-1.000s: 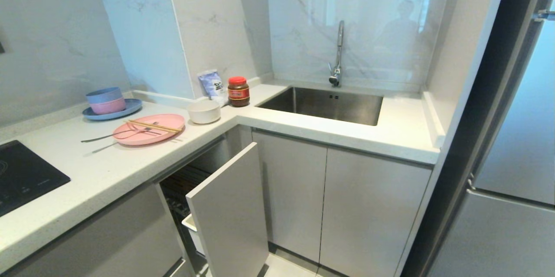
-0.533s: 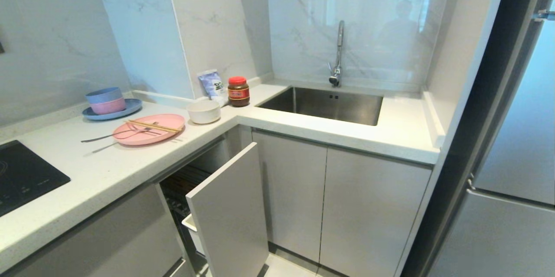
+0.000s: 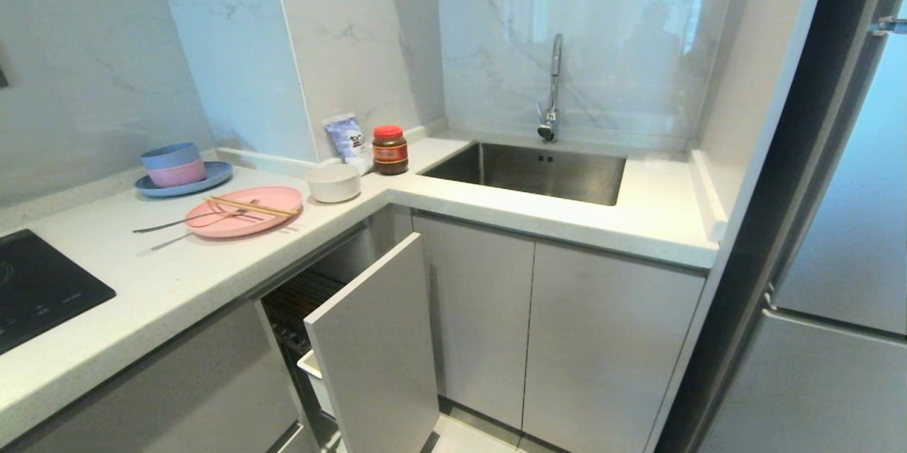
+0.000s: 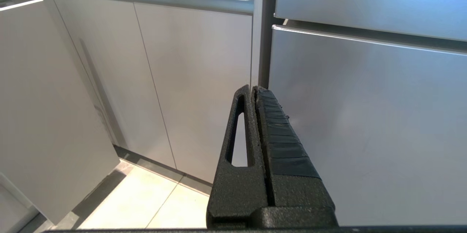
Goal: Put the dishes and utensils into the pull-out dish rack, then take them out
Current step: Open the cupboard
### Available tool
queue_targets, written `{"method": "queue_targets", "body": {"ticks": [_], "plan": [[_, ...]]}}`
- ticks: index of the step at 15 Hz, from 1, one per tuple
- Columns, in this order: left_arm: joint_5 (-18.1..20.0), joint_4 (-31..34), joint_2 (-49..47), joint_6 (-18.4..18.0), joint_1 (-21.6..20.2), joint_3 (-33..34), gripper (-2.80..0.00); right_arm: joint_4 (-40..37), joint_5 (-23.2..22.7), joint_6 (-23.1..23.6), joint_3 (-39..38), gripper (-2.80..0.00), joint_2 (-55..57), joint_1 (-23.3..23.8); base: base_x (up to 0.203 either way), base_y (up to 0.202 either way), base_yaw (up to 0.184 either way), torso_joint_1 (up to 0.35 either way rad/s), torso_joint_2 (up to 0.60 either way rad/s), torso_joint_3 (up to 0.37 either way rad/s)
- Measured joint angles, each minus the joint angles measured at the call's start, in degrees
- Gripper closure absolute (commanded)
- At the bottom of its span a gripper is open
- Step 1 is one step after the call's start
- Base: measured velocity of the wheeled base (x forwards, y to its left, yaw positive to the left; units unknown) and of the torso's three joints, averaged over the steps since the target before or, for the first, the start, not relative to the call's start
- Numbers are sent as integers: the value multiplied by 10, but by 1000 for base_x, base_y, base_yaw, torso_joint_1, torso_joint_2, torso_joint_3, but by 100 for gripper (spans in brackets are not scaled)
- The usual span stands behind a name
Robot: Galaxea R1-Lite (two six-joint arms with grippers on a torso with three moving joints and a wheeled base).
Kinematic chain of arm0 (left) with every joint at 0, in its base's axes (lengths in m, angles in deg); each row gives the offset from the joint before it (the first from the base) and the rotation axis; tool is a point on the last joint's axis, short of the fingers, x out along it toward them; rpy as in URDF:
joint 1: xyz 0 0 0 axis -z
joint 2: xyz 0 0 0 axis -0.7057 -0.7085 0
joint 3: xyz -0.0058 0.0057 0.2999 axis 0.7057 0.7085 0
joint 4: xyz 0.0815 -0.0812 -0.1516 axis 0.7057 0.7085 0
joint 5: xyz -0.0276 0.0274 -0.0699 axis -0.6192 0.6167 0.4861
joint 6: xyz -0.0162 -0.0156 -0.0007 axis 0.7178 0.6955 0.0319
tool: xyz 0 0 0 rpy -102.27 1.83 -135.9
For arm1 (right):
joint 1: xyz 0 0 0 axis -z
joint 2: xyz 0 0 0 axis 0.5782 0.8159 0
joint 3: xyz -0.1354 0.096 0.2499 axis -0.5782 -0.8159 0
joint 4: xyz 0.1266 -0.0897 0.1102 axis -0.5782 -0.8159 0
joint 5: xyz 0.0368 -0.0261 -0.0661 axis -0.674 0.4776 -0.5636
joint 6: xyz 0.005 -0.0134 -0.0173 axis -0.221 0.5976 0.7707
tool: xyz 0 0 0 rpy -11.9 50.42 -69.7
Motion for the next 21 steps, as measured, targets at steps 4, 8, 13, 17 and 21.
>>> {"method": "queue_targets", "body": {"ticks": [4, 8, 13, 17, 21], "plan": [[-10, 13, -218, 47, 0, -180, 0, 0, 0, 0, 0, 0, 0, 0, 0, 0, 0, 0, 0, 0], [-13, 23, -399, 82, 17, -232, 0, 0, 0, 0, 0, 0, 0, 0, 0, 0, 0, 0, 0, 0], [-15, 135, -564, 84, 55, -263, 0, 0, 0, 0, 0, 0, 0, 0, 0, 0, 0, 0, 0, 0], [-15, 272, -673, 84, 79, -308, 0, 0, 0, 0, 0, 0, 0, 0, 0, 0, 0, 0, 0, 0], [-15, 283, -777, 97, 83, -334, 0, 0, 0, 0, 0, 0, 0, 0, 0, 0, 0, 0, 0, 0]]}}
